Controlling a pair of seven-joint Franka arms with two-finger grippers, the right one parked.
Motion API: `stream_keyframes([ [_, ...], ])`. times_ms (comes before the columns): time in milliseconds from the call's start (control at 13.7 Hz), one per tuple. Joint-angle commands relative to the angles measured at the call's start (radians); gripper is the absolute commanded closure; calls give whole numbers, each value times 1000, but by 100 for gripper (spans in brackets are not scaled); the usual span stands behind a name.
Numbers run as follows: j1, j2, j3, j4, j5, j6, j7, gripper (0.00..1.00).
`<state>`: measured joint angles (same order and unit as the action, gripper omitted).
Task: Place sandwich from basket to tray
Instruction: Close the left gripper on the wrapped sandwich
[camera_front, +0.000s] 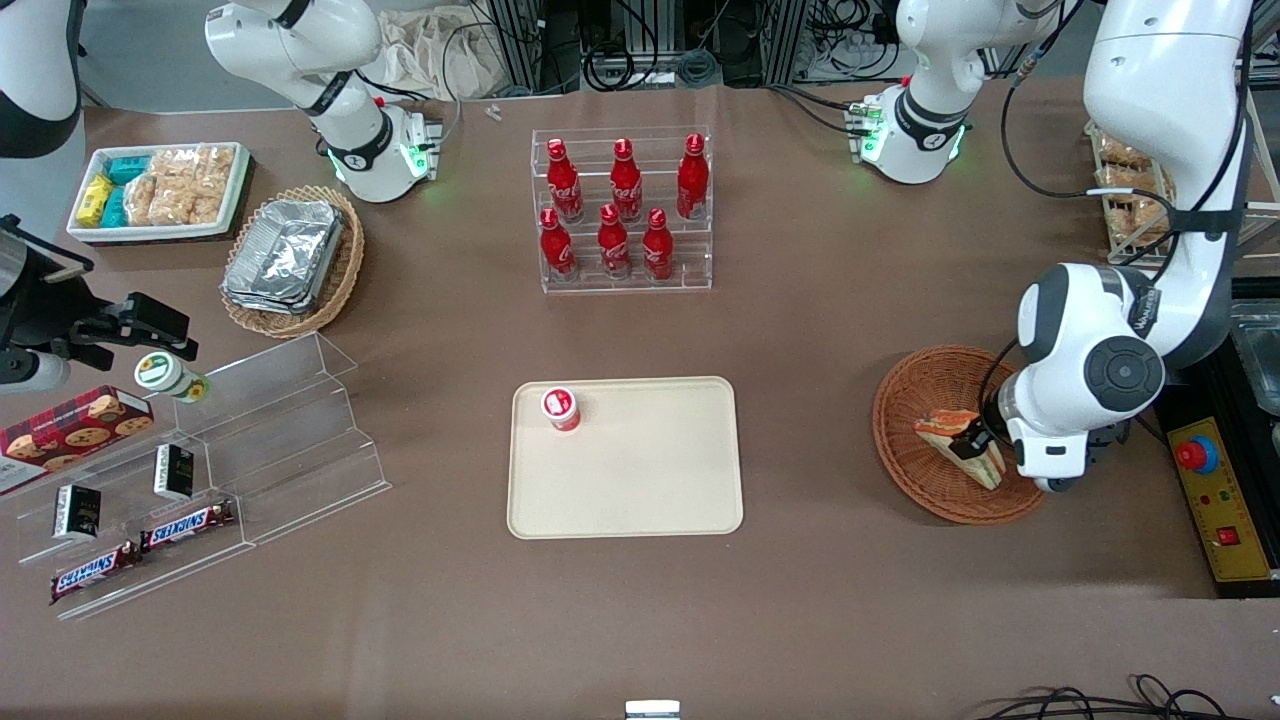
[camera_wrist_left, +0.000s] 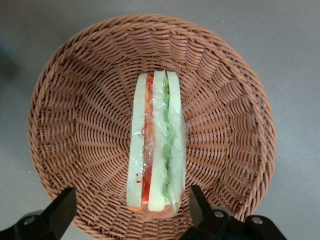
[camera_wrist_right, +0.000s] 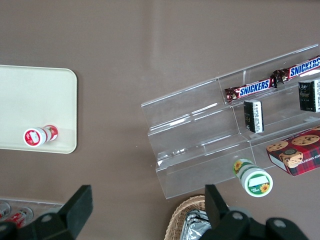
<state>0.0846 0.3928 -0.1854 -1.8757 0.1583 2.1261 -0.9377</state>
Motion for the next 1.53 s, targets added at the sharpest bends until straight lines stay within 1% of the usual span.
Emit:
stream_keyframes([
  [0, 3, 12, -3, -3, 23, 32, -27, 0],
  [365, 3, 44, 0, -7, 23, 81, -44, 0],
  [438, 3, 58, 0, -5, 23, 92, -56, 2],
  [511, 3, 67, 0, 0, 23, 98, -65, 18],
  [584, 1, 72, 0, 0, 23, 110, -78, 44],
  [657, 1, 74, 0, 1, 23, 116, -85, 72],
  [730, 1, 74, 0, 4, 23, 118, -85, 94],
  [803, 1, 74, 0, 6, 23, 118, -87, 100],
  [1314, -3, 55, 0, 47, 23, 101, -136, 100],
  [1460, -5, 35, -5, 88, 23, 19, -130, 100],
])
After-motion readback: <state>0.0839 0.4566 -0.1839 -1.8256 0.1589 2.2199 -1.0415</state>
